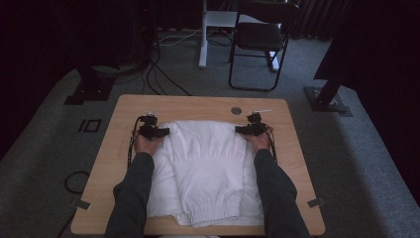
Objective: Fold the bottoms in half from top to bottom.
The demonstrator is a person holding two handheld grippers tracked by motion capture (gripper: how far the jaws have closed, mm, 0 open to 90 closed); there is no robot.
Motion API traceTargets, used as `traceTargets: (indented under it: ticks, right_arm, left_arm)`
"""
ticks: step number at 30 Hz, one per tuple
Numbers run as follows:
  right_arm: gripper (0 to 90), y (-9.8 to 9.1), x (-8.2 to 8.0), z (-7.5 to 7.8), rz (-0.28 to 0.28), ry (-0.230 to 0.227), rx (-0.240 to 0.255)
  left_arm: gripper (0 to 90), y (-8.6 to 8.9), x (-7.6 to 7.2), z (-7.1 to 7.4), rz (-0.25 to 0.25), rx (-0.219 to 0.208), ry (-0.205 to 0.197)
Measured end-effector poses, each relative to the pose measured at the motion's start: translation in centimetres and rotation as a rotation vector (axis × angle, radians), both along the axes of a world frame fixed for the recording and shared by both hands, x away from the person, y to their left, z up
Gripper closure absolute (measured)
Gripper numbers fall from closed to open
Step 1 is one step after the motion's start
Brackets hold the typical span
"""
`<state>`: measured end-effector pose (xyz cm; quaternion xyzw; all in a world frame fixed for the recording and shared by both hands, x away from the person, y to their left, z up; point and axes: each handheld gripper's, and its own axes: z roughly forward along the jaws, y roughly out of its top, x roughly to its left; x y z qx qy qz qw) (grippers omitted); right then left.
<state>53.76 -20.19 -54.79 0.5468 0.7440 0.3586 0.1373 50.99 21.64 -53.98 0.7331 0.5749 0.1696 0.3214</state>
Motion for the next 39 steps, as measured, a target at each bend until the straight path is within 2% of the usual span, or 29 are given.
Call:
traceTargets:
  ticks: [1, 2, 3, 4, 5, 6, 7, 8, 9, 11, 15, 16, 17, 18, 21, 23, 25, 28, 30, 31, 32, 33, 34, 35, 36, 37, 38, 39]
  right_arm:
    - [35.5, 0.0, 0.0, 0.0, 0.0, 0.0, 0.0]
    - [48.3, 0.1, -0.1, 0.1, 0.002, 0.006, -0.002]
    - [48.3, 0.1, -0.1, 0.1, 0.002, 0.006, -0.002]
    - [68.9, 0.1, -0.1, 0.1, 0.037, 0.03, 0.028]
    - [68.9, 0.1, -0.1, 0.1, 0.037, 0.03, 0.028]
    - [83.3, 0.1, -0.2, 0.3, 0.049, 0.036, 0.033]
    - [85.3, 0.1, -0.3, 0.5, 0.043, 0.028, 0.022]
    - [86.1, -0.1, -0.5, 0.9, 0.036, 0.007, 0.017]
    - [86.4, -0.5, -0.6, 1.2, 0.028, -0.013, 0.033]
    - [86.4, -1.2, -0.8, 1.6, 0.024, -0.027, 0.085]
    - [86.3, -1.5, -1.2, 2.0, 0.036, -0.046, 0.085]
    - [86.3, -1.7, -1.4, 2.2, 0.038, -0.055, 0.09]
    - [86.3, -1.7, -1.4, 2.2, 0.038, -0.055, 0.09]
    - [86.3, -2.2, -1.7, 2.5, 0.039, -0.068, 0.116]
    - [86.3, -2.8, -2.4, 3.4, 0.064, -0.113, 0.138]
    - [86.3, -2.9, -2.8, 3.7, 0.073, -0.128, 0.143]
    - [86.3, -3.4, -4.2, 4.9, 0.103, -0.184, 0.16]
    - [86.3, -3.6, -5.9, 6.0, 0.138, -0.233, 0.144]
    - [86.3, -3.9, -7.1, 6.5, 0.156, -0.261, 0.144]
    - [86.3, -4.0, -7.8, 6.7, 0.169, -0.271, 0.144]
    - [86.3, -4.1, -8.6, 6.9, 0.178, -0.281, 0.144]
    - [86.3, -4.2, -9.3, 7.0, 0.188, -0.293, 0.141]
    - [86.3, -4.4, -10.1, 7.0, 0.2, -0.302, 0.139]
    - [86.3, -4.5, -10.9, 6.9, 0.211, -0.311, 0.138]
    - [86.3, -4.6, -11.7, 6.8, 0.222, -0.315, 0.135]
    - [86.3, -4.6, -11.7, 6.8, 0.222, -0.315, 0.135]
    - [86.3, -4.9, -13.2, 6.5, 0.241, -0.322, 0.128]
    - [86.2, -5.0, -13.9, 6.3, 0.247, -0.321, 0.121]
  left_arm:
    - [49.0, 0.0, 0.0, 0.0, 0.0, 0.0, 0.0]
    - [55.6, -0.1, 0.0, 0.1, -0.016, -0.013, 0.014]
    - [61.4, -0.1, 0.0, 0.1, -0.016, -0.013, 0.014]
    - [68.8, 0.1, -0.1, 0.3, -0.018, -0.04, 0.02]
    - [74.8, 0.1, -0.1, 0.3, -0.018, -0.04, 0.02]
    - [78.7, 0.5, -0.2, 0.7, 0.001, -0.078, 0.01]
    - [80.9, 0.8, -0.4, 1.0, 0.006, -0.1, -0.005]
    - [82.2, 1.2, -0.5, 1.4, 0.011, -0.126, -0.022]
    - [82.6, 1.5, -0.6, 1.7, 0.009, -0.141, -0.032]
    - [82.9, 1.7, -0.8, 2.2, 0.01, -0.175, -0.043]
    - [82.7, 1.5, -1.1, 2.6, 0.0, -0.175, -0.054]
    - [82.6, 1.5, -1.4, 3.0, -0.011, -0.195, -0.077]
    - [82.5, 1.5, -1.4, 3.0, -0.011, -0.195, -0.077]
    - [82.4, 1.7, -1.9, 3.6, -0.026, -0.219, -0.109]
    - [82.5, 2.0, -2.9, 4.3, -0.046, -0.257, -0.15]
    - [82.5, 2.1, -3.3, 4.5, -0.058, -0.262, -0.16]
    - [82.5, 2.4, -4.6, 5.2, -0.081, -0.281, -0.195]
    - [82.6, 2.5, -6.2, 5.9, -0.111, -0.287, -0.23]
    - [82.5, 2.6, -7.4, 6.2, -0.131, -0.291, -0.243]
    - [82.5, 2.6, -7.4, 6.2, -0.131, -0.291, -0.243]
    - [82.5, 2.8, -8.8, 6.5, -0.153, -0.305, -0.262]
    - [82.5, 2.8, -8.8, 6.5, -0.153, -0.305, -0.262]
    - [82.5, 3.0, -10.4, 6.7, -0.176, -0.312, -0.278]
    - [82.5, 3.0, -11.1, 6.7, -0.186, -0.315, -0.282]
    - [82.5, 3.1, -11.8, 6.7, -0.199, -0.309, -0.285]
    - [82.4, 3.1, -11.8, 6.7, -0.199, -0.309, -0.285]
    - [82.4, 3.0, -13.3, 6.4, -0.224, -0.298, -0.285]
    - [82.4, 3.0, -13.3, 6.4, -0.224, -0.298, -0.285]
